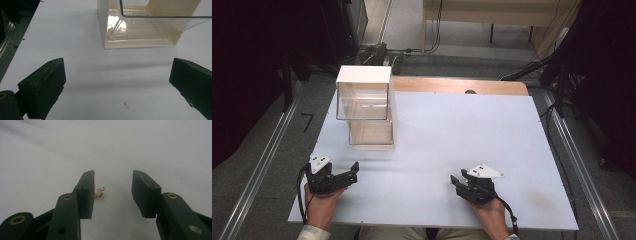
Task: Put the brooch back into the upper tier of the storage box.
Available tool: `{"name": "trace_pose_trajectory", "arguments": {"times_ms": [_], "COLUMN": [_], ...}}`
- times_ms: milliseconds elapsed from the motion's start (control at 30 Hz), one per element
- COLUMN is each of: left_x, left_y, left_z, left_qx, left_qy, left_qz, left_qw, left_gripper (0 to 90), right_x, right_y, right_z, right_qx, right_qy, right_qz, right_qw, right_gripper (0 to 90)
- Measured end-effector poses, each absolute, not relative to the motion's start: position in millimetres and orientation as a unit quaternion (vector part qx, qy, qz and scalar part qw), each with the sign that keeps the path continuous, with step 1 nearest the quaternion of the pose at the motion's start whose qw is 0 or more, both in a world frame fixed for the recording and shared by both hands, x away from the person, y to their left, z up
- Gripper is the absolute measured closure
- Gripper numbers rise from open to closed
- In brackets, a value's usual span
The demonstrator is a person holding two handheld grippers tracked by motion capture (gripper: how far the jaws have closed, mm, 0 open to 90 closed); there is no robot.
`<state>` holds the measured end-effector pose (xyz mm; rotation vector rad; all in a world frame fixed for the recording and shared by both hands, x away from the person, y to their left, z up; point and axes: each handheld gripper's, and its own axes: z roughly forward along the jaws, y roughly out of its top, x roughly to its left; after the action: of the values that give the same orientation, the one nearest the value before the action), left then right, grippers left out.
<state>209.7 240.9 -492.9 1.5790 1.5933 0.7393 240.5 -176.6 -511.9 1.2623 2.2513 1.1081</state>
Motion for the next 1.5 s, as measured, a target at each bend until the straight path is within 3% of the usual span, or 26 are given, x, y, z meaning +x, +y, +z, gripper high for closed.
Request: {"name": "trace_pose_trajectory", "arguments": {"times_ms": [833,1133,1500], "left_x": [209.7,209.9,209.9], "left_y": [240.5,240.6,240.6], "left_z": [-493.0,-493.3,-493.4], "left_qx": [0.619,0.622,0.622], "left_qy": [0.623,0.622,0.623], "left_qz": [0.289,0.288,0.288], "left_qw": [0.38,0.378,0.377], "left_gripper": [1.6,1.6,1.7], "right_x": [241.2,239.3,239.9], "right_y": [-167.2,-166.0,-167.8], "right_z": [-517.3,-516.4,-512.7], "right_qx": [0.432,0.424,0.426], "right_qy": [0.802,0.805,0.803], "right_qz": [0.385,0.393,0.394], "right_qw": [0.147,0.135,0.137], "right_gripper": [80.8,86.7,87.3]}}
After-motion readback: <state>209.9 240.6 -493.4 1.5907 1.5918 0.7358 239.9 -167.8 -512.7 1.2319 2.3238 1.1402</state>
